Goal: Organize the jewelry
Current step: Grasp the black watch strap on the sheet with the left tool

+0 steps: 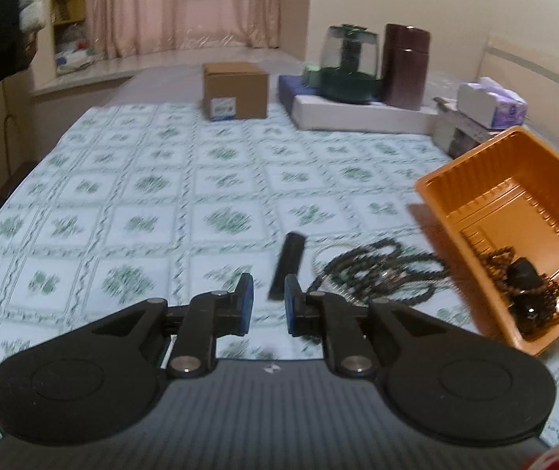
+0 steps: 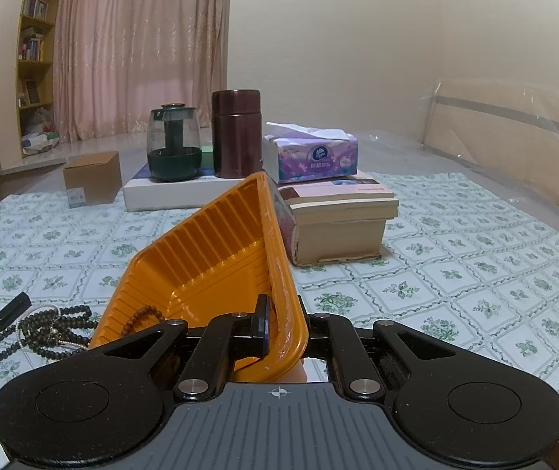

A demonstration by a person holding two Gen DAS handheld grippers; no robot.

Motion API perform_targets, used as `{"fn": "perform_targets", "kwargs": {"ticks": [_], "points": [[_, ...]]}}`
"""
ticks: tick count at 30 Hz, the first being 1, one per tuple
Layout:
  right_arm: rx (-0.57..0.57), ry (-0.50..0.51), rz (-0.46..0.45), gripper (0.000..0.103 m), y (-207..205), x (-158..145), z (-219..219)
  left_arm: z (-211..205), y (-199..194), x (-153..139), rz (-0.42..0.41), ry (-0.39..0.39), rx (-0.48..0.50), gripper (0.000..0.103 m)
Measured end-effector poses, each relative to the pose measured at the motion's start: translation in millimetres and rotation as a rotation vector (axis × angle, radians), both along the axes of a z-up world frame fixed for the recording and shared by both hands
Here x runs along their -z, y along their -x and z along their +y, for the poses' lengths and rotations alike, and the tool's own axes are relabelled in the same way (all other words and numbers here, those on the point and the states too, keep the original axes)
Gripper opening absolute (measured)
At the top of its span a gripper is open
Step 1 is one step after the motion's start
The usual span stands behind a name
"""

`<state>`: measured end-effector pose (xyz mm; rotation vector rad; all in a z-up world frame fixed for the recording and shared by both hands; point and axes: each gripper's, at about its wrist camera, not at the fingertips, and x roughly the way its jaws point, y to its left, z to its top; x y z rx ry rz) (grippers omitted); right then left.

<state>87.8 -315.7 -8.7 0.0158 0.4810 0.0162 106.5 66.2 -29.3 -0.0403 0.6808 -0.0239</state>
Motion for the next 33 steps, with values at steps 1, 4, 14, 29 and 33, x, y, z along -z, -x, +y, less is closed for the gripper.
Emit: {"fn": "perform_targets", "kwargs": {"ticks": [1, 4, 14, 29, 33], "points": [[0.000, 0.002, 0.000, 0.010, 0.3, 0.0, 0.2, 1.0, 1.4, 2.0, 0.004, 0.000, -0.003, 0.013], [-0.001, 0.006, 0.001, 0.010, 0.7, -0.2, 0.7, 0.4, 3.2, 9.6, 0.017, 0.002, -0.004, 0.014], [-0.003, 0.015, 0.004, 0.010, 0.2, -0.3, 1.5, -20.2, -3.1, 27.9, 0.046, 0.028, 0.041, 0.016], [-0.002, 0.017, 0.005, 0.010, -0.1, 0.4, 1.6, -32.5, -25.0, 49.7, 0.068, -0.008, 0.051, 0.026], [-0.003, 0.018, 0.006, 0.010, -0.3, 0.4, 1.5, -22.8, -34.5, 49.2, 0.054, 0.002, 0.013, 0.026]]}}
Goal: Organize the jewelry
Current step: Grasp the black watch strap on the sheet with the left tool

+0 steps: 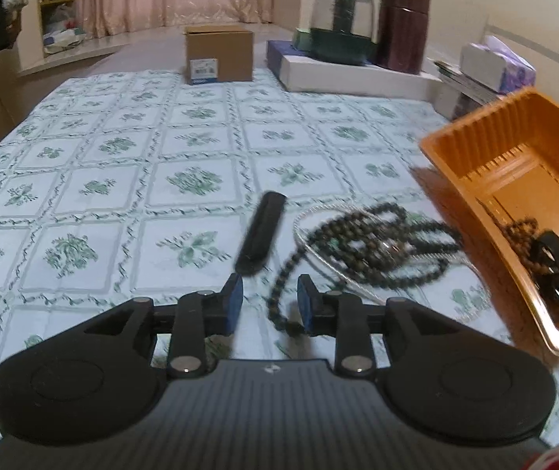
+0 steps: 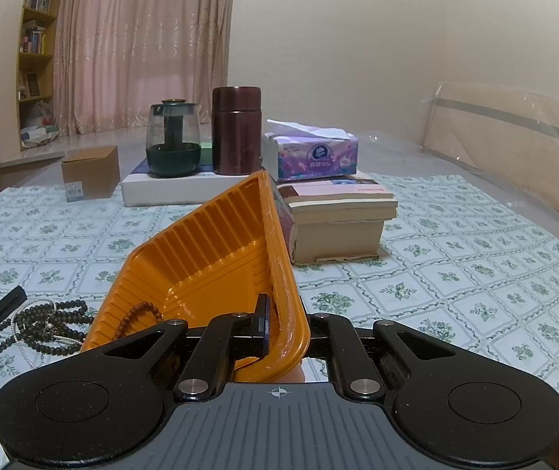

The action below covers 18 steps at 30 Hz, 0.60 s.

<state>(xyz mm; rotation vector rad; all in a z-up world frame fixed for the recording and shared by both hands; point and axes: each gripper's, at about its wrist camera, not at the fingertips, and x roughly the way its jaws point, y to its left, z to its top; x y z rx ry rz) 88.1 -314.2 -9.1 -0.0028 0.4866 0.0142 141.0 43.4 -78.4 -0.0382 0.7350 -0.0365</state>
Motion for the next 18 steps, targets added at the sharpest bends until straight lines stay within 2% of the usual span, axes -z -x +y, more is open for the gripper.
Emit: {"fn": "perform_targets", "kwargs": {"ticks": [4, 7, 11, 18], "points": [[0.000, 0.000, 0.000, 0.010, 0.0, 0.2, -0.2, 7.6, -13.9, 0.4, -0.011, -0.014, -0.017, 0.026], [0.003, 0.001, 0.001, 0.010, -0.4, 1.3, -1.0, 8.0, -22.7, 1.9, -0.021, -0.017, 0.006, 0.027], [0.006, 0.002, 0.005, 0.009, -1.1, 2.7, -2.4, 4.9, -34.8, 9.8, -0.001, -0.036, 0.048, 0.028], [0.011, 0.014, 0.014, 0.009, -2.7, 4.8, -2.9, 7.2, -49.9, 15.2, 0.008, -0.037, 0.041, 0.028]]}}
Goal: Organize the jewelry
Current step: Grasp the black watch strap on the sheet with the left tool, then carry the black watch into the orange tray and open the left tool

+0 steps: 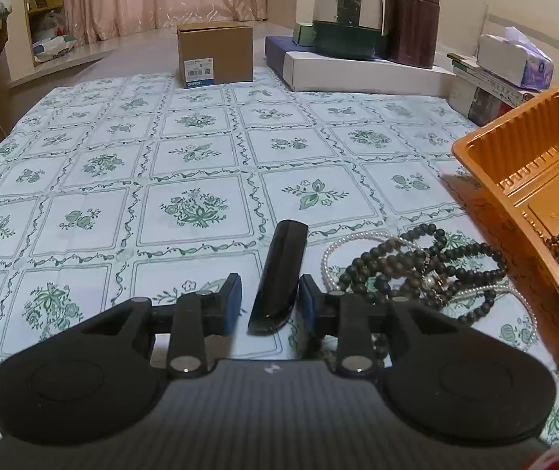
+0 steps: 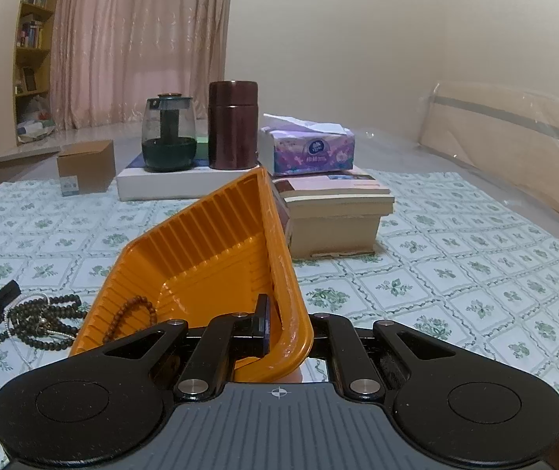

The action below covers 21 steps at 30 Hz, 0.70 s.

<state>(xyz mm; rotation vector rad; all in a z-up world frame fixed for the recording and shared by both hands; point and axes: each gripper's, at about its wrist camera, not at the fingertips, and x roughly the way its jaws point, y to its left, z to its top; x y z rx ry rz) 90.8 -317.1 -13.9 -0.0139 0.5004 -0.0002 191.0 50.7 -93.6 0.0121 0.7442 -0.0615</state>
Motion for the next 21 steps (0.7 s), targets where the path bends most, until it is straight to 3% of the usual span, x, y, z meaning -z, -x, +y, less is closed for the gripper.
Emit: {"fn": "perform_targets", "kwargs": {"ticks": [7, 10, 21], "points": [[0.002, 0.003, 0.001, 0.009, 0.2, 0.4, 0.6, -3.9, -7.2, 0.3, 0.010, -0.036, 0.018, 0.028], [0.001, 0.004, 0.001, 0.009, 0.1, 0.4, 1.0, -3.7, -6.0, -1.2, 0.023, -0.033, 0.022, 0.022], [0.001, 0.003, 0.001, 0.009, 0.4, 0.2, 0.9, -2.6, 21.1, -19.4, 0.024, -0.027, 0.029, 0.019]]}}
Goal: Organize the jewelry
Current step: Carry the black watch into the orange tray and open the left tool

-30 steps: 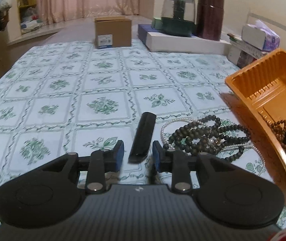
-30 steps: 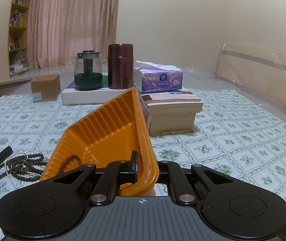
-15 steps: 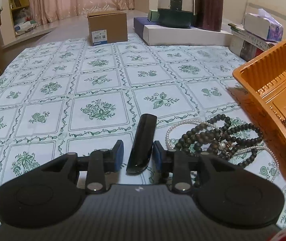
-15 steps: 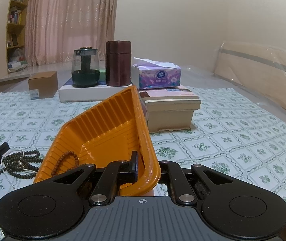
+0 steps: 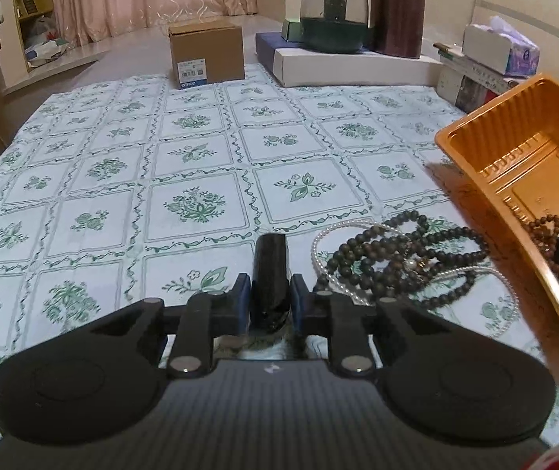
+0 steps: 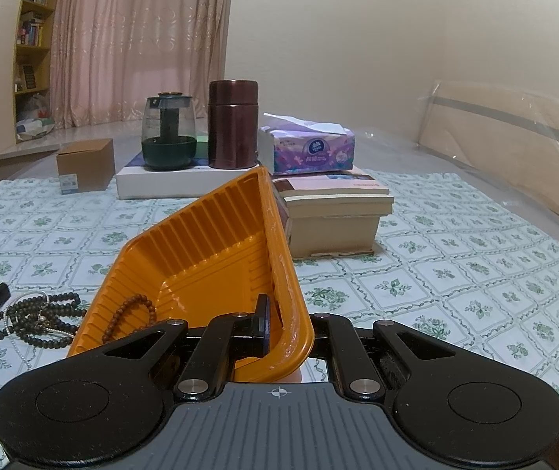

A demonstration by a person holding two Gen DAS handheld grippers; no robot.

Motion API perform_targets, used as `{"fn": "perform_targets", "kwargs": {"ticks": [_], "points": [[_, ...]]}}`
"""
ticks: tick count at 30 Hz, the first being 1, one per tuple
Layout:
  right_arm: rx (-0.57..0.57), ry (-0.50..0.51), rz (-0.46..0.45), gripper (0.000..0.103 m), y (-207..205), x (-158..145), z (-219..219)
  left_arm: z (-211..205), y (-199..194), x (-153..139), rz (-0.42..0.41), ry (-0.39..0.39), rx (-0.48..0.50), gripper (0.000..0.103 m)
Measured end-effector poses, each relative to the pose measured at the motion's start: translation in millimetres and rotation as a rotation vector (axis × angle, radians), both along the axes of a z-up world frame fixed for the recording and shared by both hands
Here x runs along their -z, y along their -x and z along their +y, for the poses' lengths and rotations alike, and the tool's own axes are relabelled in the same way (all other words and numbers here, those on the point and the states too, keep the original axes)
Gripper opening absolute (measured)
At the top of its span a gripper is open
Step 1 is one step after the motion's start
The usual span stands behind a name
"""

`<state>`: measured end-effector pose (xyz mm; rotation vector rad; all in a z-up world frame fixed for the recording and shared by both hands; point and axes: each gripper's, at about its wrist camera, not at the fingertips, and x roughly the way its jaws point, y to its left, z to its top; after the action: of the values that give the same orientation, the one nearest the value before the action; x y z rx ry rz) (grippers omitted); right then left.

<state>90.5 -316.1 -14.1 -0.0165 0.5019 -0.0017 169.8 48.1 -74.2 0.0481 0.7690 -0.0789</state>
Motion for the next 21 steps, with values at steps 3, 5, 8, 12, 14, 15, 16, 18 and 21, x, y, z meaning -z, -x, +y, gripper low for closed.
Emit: {"fn": "perform_targets", "kwargs": {"ticks": [3, 5, 8, 12, 14, 15, 16, 18, 21], "points": [[-0.003, 0.000, -0.001, 0.009, 1.6, -0.8, 1.8, 2.2, 13.0, -9.8, -0.014, 0.005, -0.013, 0.019], [-0.002, 0.000, -0.002, 0.009, 2.2, -1.5, 3.0, 2.0, 21.4, -17.0, -0.024, 0.020, -0.009, 0.019], [-0.003, -0.003, -0.004, 0.009, 3.6, -2.3, 3.4, -0.8, 30.6, -24.7, -0.033, 0.034, 0.001, 0.018], [-0.006, -0.005, -0.006, 0.009, 4.4, -3.6, 3.7, -4.4, 39.4, -32.9, -0.044, 0.060, 0.008, 0.018], [-0.005, -0.006, -0.006, 0.009, 4.5, -3.6, 3.7, -8.2, 43.3, -38.7, -0.054, 0.070, 0.015, 0.018], [-0.005, -0.007, -0.007, 0.009, 4.8, -3.7, 3.8, -10.9, 44.8, -42.6, -0.063, 0.073, 0.021, 0.018], [-0.005, -0.007, -0.006, 0.010, 4.7, -3.9, 4.1, -13.5, 46.6, -45.9, -0.070, 0.077, 0.028, 0.018], [-0.005, -0.009, -0.006, 0.010, 4.7, -3.9, 3.9, -20.4, 48.4, -54.1, -0.084, 0.096, 0.047, 0.018], [-0.003, -0.013, -0.006, 0.009, 4.3, -4.0, 3.0, -36.8, 50.6, -65.5, -0.103, 0.127, 0.094, 0.018]]}}
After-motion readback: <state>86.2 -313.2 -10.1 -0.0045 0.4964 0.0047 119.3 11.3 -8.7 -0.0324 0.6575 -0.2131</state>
